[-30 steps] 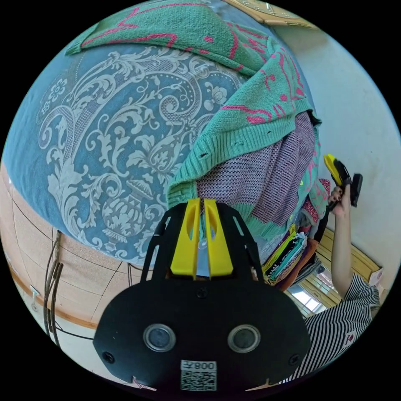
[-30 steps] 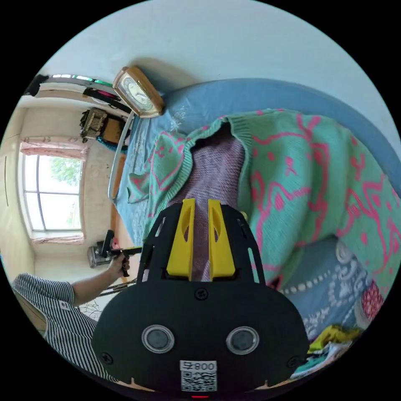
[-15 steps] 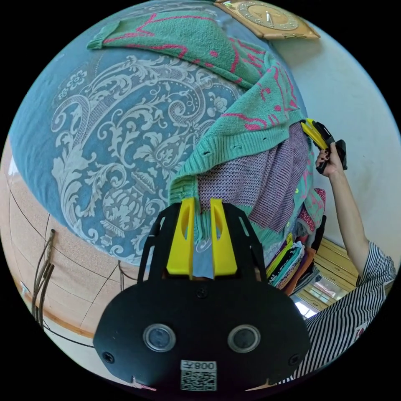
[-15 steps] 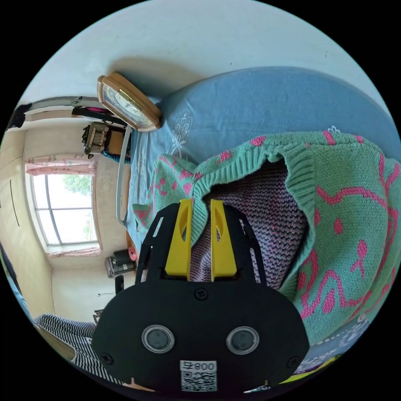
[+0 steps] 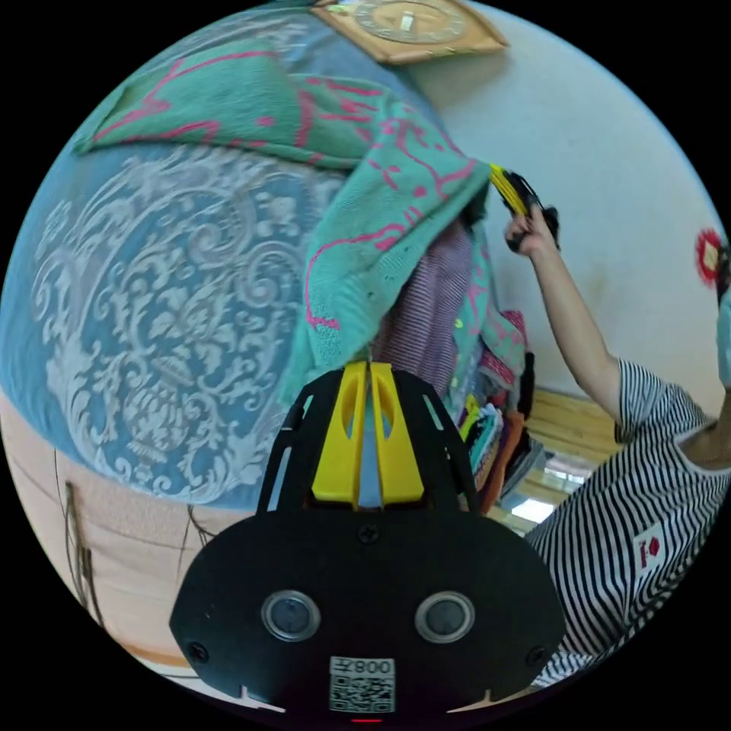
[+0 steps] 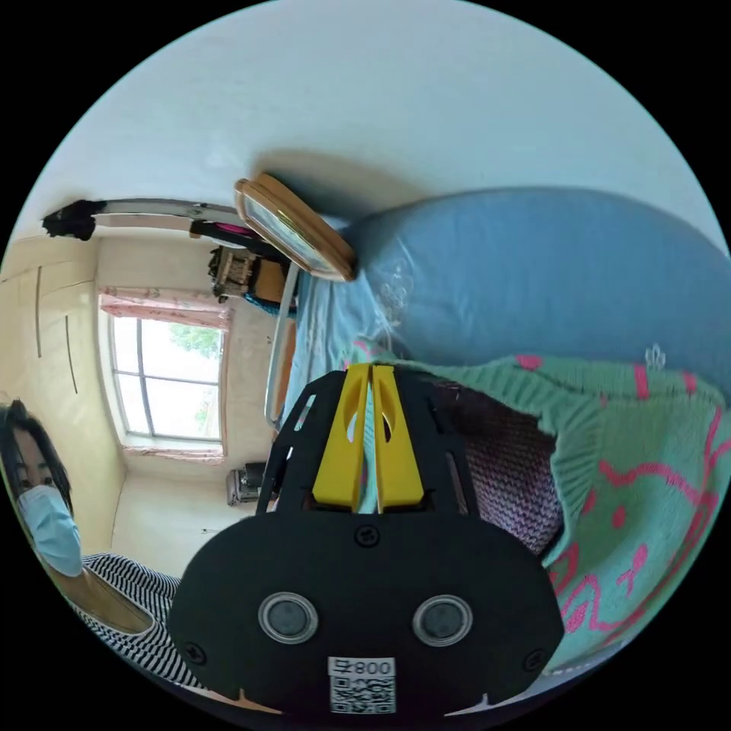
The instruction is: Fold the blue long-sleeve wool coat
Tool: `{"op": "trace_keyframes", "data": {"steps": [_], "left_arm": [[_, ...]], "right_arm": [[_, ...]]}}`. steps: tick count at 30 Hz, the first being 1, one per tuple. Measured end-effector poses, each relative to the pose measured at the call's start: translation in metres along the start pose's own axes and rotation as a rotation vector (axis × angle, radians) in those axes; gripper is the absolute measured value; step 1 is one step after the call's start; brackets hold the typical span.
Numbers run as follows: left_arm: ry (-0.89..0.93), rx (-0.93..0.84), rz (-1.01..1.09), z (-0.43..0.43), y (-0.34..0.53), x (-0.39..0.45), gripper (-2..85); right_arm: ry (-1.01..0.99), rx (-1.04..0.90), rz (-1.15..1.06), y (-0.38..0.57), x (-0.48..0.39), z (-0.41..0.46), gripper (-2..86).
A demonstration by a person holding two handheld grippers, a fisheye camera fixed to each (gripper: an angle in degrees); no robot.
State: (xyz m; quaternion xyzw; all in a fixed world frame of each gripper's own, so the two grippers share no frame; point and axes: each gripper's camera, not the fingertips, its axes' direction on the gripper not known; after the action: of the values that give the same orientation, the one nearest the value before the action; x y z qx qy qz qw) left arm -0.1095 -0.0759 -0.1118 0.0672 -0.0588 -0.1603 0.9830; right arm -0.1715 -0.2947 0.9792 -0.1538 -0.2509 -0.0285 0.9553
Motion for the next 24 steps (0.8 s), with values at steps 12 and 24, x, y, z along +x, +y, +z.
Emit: {"op": "trace_keyframes", "data": {"steps": [12,24], "left_arm": [[0.123,-0.164,0.335,0.018,-0.112,0.091,3.6],[-0.286,0.090,0.491,-0.035,-0.365,0.150,7.2]], "right_arm": [[0.251,-0.079,0.002,-0.030,0.014,-0.060,5.7],[0.848,-0.241,-0.214,-0.012,0.015,-0.091,8.1]]}}
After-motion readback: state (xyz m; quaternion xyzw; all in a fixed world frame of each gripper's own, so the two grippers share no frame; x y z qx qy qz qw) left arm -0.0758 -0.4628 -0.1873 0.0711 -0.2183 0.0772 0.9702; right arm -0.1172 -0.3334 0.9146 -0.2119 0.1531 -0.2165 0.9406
